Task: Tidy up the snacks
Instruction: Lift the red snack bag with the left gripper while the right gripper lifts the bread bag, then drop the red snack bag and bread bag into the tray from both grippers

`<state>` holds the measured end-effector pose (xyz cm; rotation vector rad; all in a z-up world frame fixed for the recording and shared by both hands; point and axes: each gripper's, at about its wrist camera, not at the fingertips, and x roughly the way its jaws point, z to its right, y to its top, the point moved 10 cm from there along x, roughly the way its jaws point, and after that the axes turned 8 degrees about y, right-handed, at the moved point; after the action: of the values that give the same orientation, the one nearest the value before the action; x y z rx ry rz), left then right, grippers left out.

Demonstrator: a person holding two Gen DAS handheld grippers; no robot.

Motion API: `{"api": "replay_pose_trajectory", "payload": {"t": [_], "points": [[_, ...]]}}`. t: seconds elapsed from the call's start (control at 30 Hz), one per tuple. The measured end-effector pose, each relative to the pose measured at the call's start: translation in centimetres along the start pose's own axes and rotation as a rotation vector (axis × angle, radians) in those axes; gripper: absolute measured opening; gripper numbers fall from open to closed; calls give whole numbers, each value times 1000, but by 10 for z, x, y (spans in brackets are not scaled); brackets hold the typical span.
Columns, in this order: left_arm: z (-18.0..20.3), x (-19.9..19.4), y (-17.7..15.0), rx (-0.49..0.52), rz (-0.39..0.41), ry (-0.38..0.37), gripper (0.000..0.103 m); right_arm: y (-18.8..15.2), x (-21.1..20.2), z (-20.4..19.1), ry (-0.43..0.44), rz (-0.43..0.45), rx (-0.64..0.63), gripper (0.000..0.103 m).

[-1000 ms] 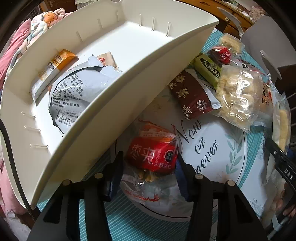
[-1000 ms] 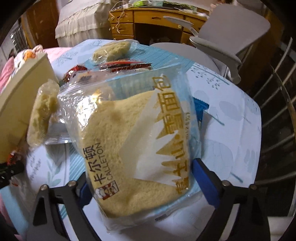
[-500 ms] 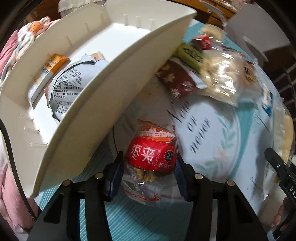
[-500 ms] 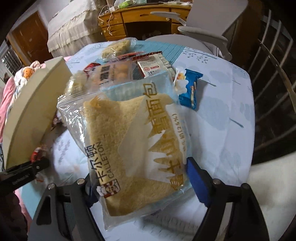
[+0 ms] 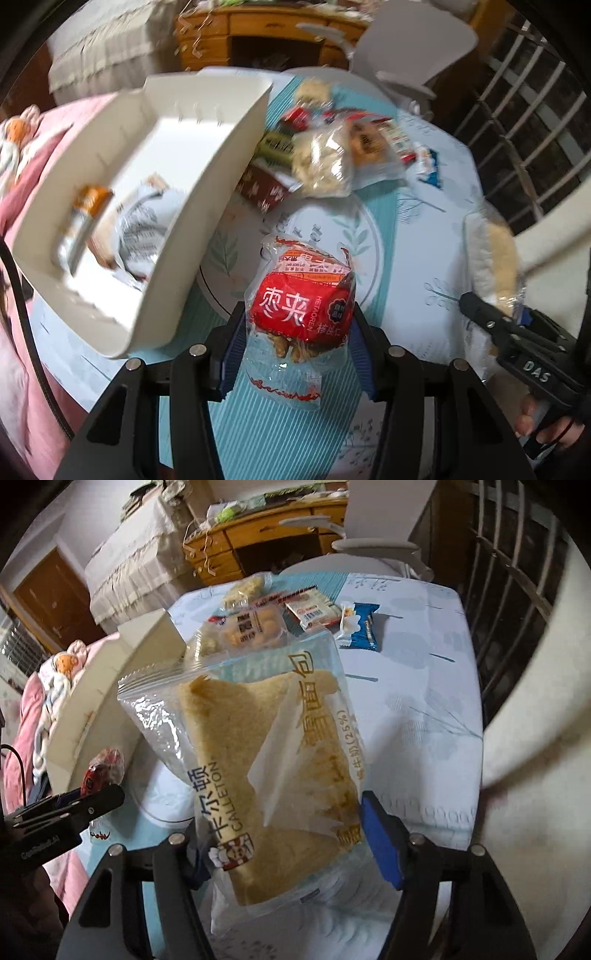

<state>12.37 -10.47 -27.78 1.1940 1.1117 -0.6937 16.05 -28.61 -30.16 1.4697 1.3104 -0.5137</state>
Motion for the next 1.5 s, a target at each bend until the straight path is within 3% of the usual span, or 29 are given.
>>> {"api": "replay_pose_trajectory", "payload": {"t": [0.33, 0.57, 0.73, 1.23, 1.5], "points": [[-4, -55, 6, 143, 100, -88, 50, -20, -16, -34, 69, 14, 85, 65], [-37, -78, 21, 244, 153, -124, 50, -12, -28, -75, 81, 86, 126, 65], [-73, -92, 38, 260, 196, -115, 50, 0, -32, -109, 105, 140, 181, 65], [-167, -93, 103, 356, 257, -153, 50, 45, -7, -226, 178, 269, 184, 65], [-208, -70, 128, 376, 207, -168, 50, 56, 22, -275, 206, 265, 172, 65]]}}
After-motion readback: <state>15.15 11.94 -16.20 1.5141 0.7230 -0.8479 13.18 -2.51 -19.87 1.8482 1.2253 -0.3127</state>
